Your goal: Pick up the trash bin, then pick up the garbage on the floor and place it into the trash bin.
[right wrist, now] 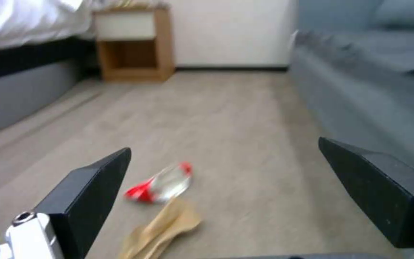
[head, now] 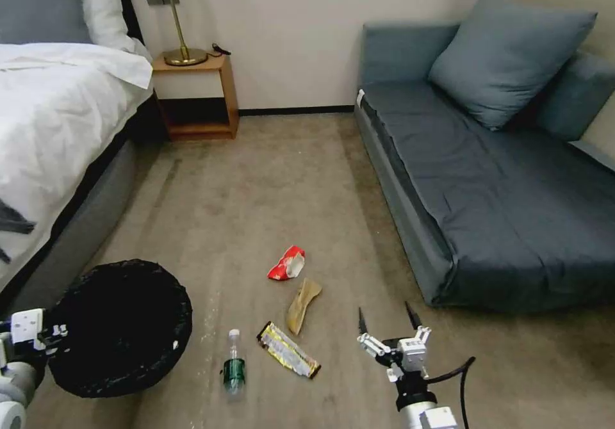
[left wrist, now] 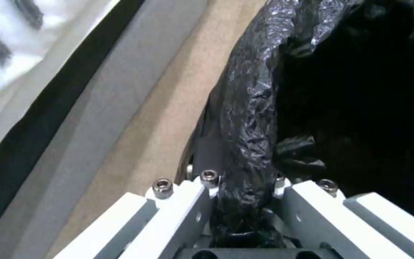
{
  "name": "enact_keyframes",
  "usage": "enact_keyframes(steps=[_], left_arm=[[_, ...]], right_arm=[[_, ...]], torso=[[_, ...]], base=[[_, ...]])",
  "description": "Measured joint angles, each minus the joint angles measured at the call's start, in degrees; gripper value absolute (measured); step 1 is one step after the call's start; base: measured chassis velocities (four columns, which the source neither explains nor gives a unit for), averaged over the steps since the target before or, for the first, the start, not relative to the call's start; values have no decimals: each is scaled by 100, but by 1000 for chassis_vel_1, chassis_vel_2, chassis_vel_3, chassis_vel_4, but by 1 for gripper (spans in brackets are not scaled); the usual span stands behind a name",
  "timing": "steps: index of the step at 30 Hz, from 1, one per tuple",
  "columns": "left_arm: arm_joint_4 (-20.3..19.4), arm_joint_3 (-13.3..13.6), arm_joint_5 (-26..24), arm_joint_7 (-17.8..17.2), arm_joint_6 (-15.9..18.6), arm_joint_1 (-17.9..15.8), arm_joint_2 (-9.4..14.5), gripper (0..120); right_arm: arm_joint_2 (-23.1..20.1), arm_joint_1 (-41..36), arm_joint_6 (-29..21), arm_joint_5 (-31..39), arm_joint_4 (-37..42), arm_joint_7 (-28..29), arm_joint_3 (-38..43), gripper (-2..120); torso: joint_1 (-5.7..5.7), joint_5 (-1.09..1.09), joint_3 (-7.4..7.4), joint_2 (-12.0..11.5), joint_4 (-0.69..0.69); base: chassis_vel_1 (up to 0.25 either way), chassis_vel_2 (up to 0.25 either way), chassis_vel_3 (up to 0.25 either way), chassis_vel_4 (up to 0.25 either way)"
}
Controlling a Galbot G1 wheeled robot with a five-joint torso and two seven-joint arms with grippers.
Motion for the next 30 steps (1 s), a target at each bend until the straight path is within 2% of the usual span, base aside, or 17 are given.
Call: enact_keyframes(steps=[2, 3, 4, 7, 8, 12, 18, 21, 30], left_arm=[[17, -17, 0, 21, 16, 19, 10, 3], [18, -34, -1, 37, 26, 45, 12, 3], [18, -34, -1, 37, 26, 45, 12, 3], [11, -91, 6, 67, 43, 134, -2, 3], [11, -91, 6, 67, 43, 134, -2, 3], [-23, -91, 107, 99, 36, 292, -88, 3], [-83, -94, 177, 114, 20, 413, -137, 3], [-177, -123, 200, 125, 16, 487, -163, 3], [-262, -110, 219, 142, 14, 510, -180, 3]], right_arm=[[-284, 119, -393, 110, 33, -65, -284, 100], [-494, 289, -756, 200, 37, -147, -517, 100], [-494, 289, -756, 200, 37, -147, -517, 100], [-1083, 964, -1942, 834, 30, -412, -1004, 100], [-1083, 964, -1942, 834, 30, -412, -1004, 100], [-1477, 2009, -2985, 1663, -427, -612, -1642, 100], [-1442, 2827, -3456, 2005, -1176, -716, -2222, 100], [-1262, 3484, -3707, 2025, -2024, -846, -2757, 100], [-1078, 4062, -3706, 1702, -3142, -1039, -3205, 100]], torso=[[0, -2, 0, 0, 0], [0, 0, -1, 0, 2], [0, 0, -1, 0, 2], [0, 1, -1, 0, 2], [0, 1, -1, 0, 2], [0, 1, -1, 0, 3], [0, 1, -1, 0, 3], [0, 1, 0, 0, 2], [0, 0, 0, 0, 1]], base=[[0, 0, 0, 0], [0, 0, 0, 0], [0, 0, 0, 0], [0, 0, 0, 0], [0, 0, 0, 0], [0, 0, 0, 0], [0, 0, 0, 0], [0, 0, 0, 0], [0, 0, 0, 0]])
